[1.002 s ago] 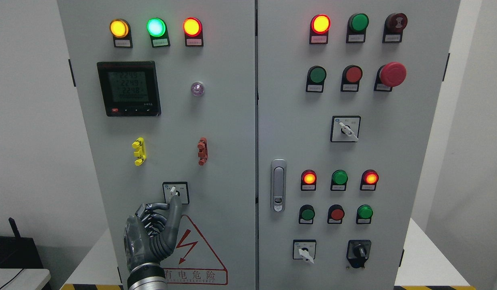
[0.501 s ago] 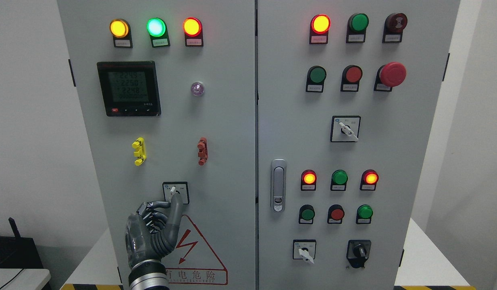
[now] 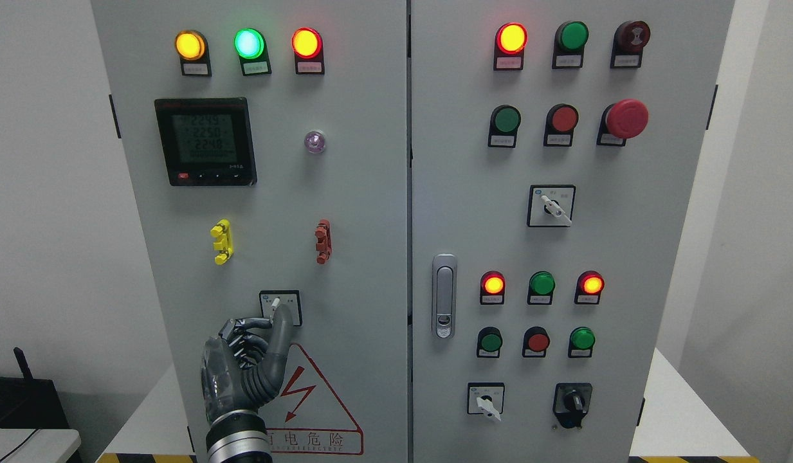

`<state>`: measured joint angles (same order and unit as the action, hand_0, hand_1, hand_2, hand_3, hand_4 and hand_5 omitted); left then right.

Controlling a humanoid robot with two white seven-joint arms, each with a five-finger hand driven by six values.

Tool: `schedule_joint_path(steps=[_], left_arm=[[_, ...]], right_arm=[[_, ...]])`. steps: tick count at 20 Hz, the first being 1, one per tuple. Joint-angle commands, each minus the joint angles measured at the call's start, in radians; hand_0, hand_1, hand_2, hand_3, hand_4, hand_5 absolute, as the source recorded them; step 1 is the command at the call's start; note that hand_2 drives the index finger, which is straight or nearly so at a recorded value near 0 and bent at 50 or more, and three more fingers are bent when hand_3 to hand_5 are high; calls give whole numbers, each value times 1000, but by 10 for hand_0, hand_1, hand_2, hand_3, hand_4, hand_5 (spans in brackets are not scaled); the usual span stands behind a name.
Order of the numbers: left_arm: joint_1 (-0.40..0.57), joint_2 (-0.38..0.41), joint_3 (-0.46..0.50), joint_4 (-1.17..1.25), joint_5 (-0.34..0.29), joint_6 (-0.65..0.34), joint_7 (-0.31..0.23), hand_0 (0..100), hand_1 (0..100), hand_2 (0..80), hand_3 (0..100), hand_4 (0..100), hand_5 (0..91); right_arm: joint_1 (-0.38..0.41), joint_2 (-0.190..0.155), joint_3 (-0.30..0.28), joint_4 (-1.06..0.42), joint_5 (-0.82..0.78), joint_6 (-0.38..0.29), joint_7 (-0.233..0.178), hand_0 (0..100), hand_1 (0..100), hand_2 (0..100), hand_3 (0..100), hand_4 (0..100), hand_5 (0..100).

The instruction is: Turn on light switch 1

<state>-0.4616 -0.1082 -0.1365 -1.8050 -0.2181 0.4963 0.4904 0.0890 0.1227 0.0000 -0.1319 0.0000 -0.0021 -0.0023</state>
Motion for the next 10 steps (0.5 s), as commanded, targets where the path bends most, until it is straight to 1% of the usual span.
schedule_joint_path(steps=[1, 10], left_arm=[[-5, -1, 0, 6, 0, 1, 0, 103, 408, 524, 867, 901, 856], [-5, -1, 0, 6, 0, 18, 2, 107, 410, 537, 872, 902, 857]], right_arm=[[0, 0, 20, 0, -26, 1, 1, 120, 389, 0, 0, 0, 0], [0, 0, 20, 0, -26, 1, 1, 120, 389, 0, 0, 0, 0]])
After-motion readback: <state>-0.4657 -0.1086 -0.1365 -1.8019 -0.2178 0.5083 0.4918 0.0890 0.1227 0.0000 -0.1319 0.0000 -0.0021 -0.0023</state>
